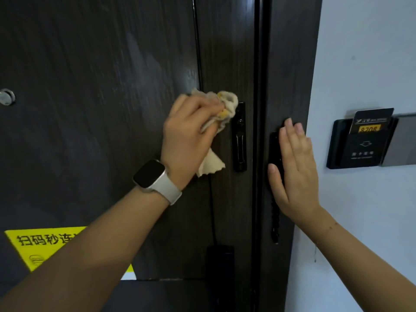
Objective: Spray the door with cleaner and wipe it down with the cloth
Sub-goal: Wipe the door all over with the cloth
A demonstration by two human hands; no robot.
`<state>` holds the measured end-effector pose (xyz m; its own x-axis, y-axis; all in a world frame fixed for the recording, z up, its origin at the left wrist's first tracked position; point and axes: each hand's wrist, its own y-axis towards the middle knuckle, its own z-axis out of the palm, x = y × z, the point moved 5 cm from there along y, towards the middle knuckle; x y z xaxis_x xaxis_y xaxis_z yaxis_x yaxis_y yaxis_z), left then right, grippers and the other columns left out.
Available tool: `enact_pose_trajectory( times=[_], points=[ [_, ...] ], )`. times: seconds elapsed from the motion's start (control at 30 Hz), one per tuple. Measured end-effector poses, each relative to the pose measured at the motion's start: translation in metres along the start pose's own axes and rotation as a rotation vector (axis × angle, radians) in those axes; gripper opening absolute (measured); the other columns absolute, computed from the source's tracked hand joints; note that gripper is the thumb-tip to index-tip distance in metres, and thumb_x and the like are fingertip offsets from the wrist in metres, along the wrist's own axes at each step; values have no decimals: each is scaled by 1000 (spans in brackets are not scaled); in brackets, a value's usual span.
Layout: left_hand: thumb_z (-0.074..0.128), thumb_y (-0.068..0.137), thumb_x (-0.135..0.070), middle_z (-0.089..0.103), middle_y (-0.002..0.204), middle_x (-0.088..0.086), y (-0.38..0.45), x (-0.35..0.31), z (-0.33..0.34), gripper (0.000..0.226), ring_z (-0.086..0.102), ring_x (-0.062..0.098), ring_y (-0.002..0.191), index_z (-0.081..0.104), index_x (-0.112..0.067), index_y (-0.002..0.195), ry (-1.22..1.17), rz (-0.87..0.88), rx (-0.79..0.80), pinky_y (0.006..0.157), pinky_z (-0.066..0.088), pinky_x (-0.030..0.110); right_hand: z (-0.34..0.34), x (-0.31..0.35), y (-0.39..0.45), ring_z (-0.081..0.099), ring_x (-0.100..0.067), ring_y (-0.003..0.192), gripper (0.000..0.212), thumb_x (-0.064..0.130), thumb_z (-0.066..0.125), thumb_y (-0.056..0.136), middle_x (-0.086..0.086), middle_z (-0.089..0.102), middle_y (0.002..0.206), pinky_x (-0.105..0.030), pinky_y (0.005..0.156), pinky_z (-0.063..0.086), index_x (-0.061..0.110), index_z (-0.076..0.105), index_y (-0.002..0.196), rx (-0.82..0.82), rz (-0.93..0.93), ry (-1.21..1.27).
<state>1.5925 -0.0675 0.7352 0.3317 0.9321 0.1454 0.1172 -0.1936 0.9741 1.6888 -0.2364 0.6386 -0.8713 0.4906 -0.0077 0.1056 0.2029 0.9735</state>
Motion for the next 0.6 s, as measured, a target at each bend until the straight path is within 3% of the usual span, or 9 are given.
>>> enact_pose_trajectory(
  times=[0.17,0.3,0.4,0.53,0.6],
  points=[
    [66,87,2,62,103,5,-103,-20,17,15,52,20,85,73,1,99,-28,53,234,82,41,23,1,0,-5,6,-23,149,56,18,37,99,-12,16,157,-43,122,7,0,19,149,12,24,53],
    [62,93,-5,70,102,12,-155,-32,31,17,60,23,85,73,1,105,-50,67,430,76,51,35,0,-1,-3,5,-21,149,55,17,36,100,-13,16,157,-41,122,5,0,19,149,15,32,67],
    [66,89,-1,69,99,13,-131,-30,26,17,56,22,85,73,1,105,4,70,391,81,49,30,3,-3,-10,5,-22,149,53,15,34,101,-10,14,157,-40,122,5,0,18,149,7,49,113],
    [72,81,9,68,94,12,-94,-23,16,21,53,19,85,74,1,100,16,-65,186,81,43,20,13,-4,-44,3,-21,150,54,15,36,101,-6,11,157,-38,122,7,-1,16,148,12,93,124],
    [70,83,7,68,93,12,-112,-29,28,17,52,19,86,74,2,99,-17,-42,198,86,38,14,16,-3,-55,2,-21,150,54,18,37,102,-2,8,158,-37,122,8,-1,16,148,7,103,87]
  ],
)
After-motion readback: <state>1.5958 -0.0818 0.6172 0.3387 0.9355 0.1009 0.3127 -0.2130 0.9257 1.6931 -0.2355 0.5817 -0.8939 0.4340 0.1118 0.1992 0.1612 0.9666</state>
